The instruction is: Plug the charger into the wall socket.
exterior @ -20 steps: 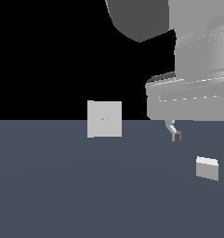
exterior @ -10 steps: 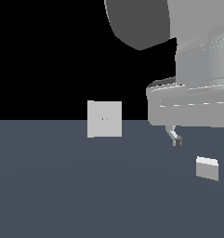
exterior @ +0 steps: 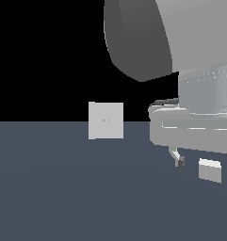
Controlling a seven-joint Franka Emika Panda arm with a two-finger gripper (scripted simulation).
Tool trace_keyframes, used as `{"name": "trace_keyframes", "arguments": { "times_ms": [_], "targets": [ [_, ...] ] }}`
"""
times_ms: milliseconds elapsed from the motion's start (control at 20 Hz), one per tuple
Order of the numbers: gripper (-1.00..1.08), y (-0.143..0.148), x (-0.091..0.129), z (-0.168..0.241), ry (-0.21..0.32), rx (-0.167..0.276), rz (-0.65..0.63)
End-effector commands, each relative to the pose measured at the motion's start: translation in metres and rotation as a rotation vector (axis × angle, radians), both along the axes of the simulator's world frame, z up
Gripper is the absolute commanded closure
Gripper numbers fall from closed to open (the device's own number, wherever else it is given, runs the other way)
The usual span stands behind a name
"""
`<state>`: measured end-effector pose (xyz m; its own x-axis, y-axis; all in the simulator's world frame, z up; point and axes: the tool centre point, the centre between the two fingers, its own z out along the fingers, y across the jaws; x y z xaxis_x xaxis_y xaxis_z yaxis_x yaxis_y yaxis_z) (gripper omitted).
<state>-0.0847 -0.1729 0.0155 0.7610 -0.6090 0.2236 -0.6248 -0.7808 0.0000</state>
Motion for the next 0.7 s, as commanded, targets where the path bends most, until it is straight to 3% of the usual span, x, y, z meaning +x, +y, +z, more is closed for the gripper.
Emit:
{"name": "trace_keyframes", "arguments": {
  "times_ms": [0, 50, 100, 650],
  "targets": [
    [-0.92, 0.0000, 0.0006, -0.0037, -0.001, 0.000, 0.000],
    [-0.92, 0.0000, 0.0006, -0.0040, -0.001, 0.000, 0.000],
    [1.08, 0.0000, 0.0006, -0.0040, -0.001, 0.000, 0.000],
    [1.08, 0.0000, 0.0008, -0.0034, -0.002, 0.000, 0.001]
  ]
}}
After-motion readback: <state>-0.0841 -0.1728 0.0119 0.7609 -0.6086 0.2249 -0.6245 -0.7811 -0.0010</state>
